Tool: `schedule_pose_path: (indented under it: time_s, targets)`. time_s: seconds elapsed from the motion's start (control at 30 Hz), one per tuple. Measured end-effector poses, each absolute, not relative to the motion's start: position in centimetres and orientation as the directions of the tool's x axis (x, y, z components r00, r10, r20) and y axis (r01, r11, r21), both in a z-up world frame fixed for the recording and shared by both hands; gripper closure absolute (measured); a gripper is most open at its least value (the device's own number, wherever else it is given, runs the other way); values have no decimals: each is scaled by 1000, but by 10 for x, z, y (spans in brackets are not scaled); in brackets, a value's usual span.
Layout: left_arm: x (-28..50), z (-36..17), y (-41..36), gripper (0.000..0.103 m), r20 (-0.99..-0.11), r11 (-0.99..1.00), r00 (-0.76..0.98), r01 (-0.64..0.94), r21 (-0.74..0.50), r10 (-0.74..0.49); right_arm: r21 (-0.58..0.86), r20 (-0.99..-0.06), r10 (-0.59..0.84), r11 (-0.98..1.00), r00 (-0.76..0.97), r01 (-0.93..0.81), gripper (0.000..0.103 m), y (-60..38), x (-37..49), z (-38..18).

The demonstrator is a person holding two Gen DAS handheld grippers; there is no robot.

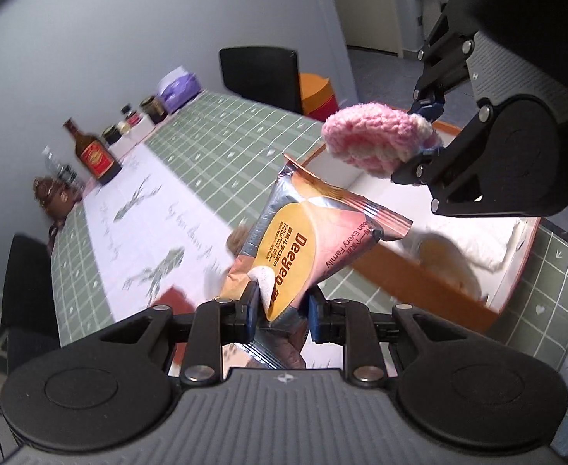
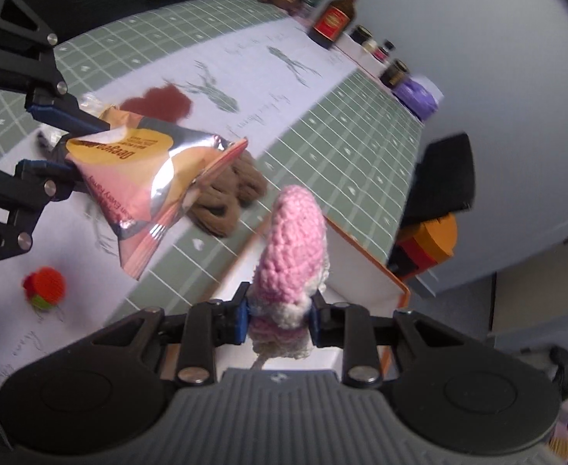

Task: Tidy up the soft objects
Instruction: 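Carry the snack bag and pink hat into the orange box and release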

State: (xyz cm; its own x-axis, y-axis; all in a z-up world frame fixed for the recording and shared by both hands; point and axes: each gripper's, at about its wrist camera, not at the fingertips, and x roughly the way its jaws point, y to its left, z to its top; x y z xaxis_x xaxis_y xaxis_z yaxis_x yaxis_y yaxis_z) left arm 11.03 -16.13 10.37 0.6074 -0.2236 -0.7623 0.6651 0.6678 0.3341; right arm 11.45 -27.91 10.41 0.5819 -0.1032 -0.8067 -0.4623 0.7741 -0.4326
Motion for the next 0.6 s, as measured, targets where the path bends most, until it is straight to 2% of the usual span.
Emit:
schedule_pose_path:
  time_s: [0.3, 0.6]
  targets:
    - [141, 71, -257, 75, -783, 558, 566, 749, 356, -260, -371, -864, -169, 850, 475, -373, 75, -359, 145, 60]
    - [165, 20, -295, 75, -814, 479, 526, 796, 370, -246, -260, -919, -116, 896, 376, -361, 75, -397, 169, 4]
